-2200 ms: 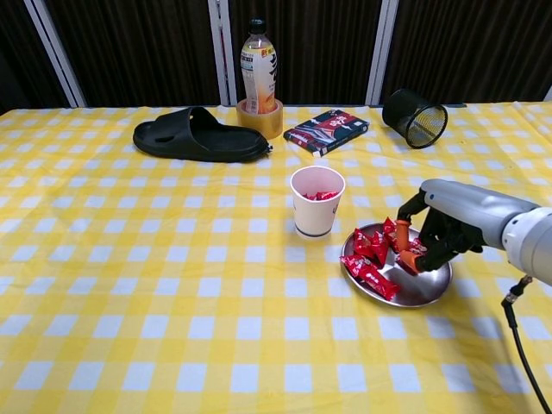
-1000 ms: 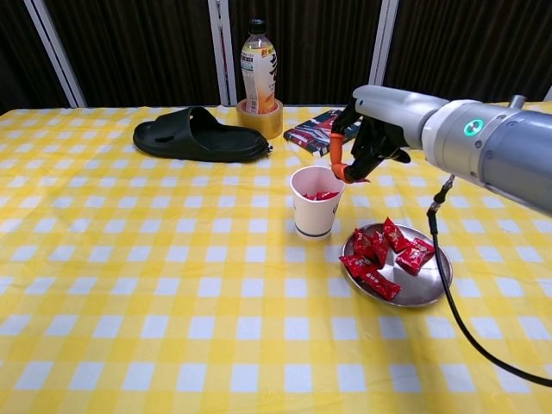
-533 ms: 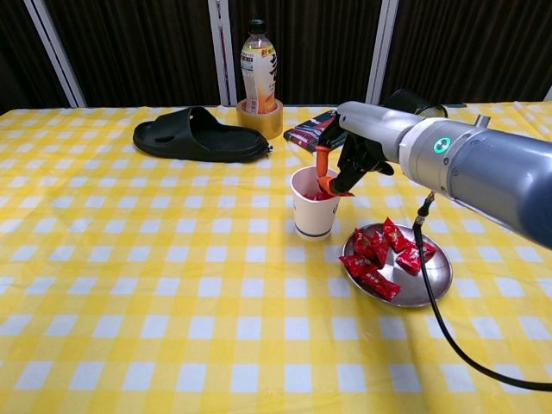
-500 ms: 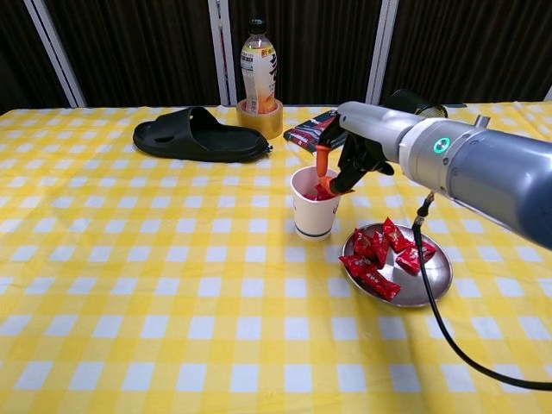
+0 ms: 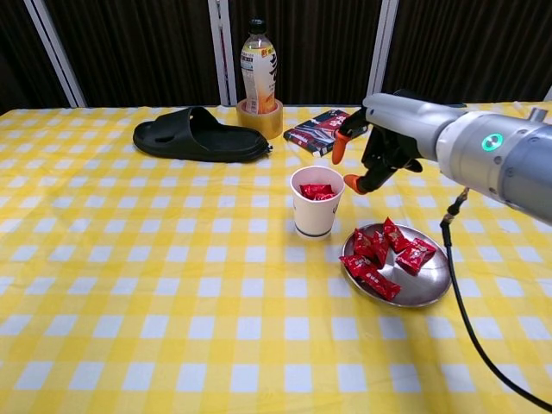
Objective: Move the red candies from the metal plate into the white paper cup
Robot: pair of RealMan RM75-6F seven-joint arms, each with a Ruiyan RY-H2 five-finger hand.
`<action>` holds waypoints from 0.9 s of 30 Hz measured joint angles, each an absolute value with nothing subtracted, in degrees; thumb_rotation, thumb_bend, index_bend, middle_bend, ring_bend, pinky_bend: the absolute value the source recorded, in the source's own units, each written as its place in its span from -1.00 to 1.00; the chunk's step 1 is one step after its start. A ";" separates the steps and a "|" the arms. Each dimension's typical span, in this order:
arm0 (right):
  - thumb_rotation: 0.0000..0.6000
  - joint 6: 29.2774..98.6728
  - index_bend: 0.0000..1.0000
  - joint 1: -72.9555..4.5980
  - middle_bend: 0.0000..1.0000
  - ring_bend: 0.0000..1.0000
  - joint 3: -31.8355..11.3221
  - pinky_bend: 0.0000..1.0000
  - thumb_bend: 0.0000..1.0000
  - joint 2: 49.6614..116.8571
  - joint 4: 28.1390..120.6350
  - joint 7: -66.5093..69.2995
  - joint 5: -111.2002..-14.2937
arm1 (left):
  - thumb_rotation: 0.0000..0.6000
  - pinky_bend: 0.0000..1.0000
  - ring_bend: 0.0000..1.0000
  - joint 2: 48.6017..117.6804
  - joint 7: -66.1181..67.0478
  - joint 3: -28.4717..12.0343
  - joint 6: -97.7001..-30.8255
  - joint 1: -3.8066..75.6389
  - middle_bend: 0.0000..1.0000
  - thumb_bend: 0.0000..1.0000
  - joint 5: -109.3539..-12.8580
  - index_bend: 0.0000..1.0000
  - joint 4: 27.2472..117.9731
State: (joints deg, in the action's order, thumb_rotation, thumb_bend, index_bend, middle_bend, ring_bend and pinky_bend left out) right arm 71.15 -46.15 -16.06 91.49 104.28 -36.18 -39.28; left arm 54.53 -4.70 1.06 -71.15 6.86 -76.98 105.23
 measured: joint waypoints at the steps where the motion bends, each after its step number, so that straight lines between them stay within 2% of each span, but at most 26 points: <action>1: 1.00 71.57 -0.19 -45.52 0.86 0.80 -15.38 0.67 -0.09 90.77 105.13 -36.07 -39.74 | 1.00 -1.00 -1.00 54.55 -4.69 1.06 -71.20 6.85 -1.00 -0.91 -77.02 -1.00 105.23; 7: 1.00 73.03 -0.19 -42.67 0.86 0.80 -11.91 0.67 -0.10 88.57 108.20 -35.49 -41.15 | 1.00 -1.00 -1.00 54.63 -4.59 1.13 -71.54 6.73 -1.00 -0.91 -77.34 -1.00 105.18; 14: 1.00 74.02 -0.19 -39.68 0.86 0.80 -7.99 0.67 -0.31 87.72 109.41 -34.55 -42.80 | 1.00 -1.00 -1.00 54.87 -4.38 1.18 -72.36 6.46 -1.00 -0.91 -78.01 -1.00 105.02; 19: 1.00 74.04 -0.20 -38.52 0.86 0.80 -6.43 0.67 -0.35 88.15 109.22 -34.21 -43.95 | 1.00 -1.00 -1.00 55.19 -4.09 1.18 -72.92 6.26 -1.00 -0.91 -78.24 -1.00 104.72; 27: 1.00 72.53 -0.34 -37.51 0.86 0.80 -5.31 0.67 -0.35 89.85 106.77 -33.80 -43.93 | 1.00 -1.00 -1.00 55.33 -3.85 1.16 -72.97 6.21 -1.00 -0.91 -78.13 -1.00 104.59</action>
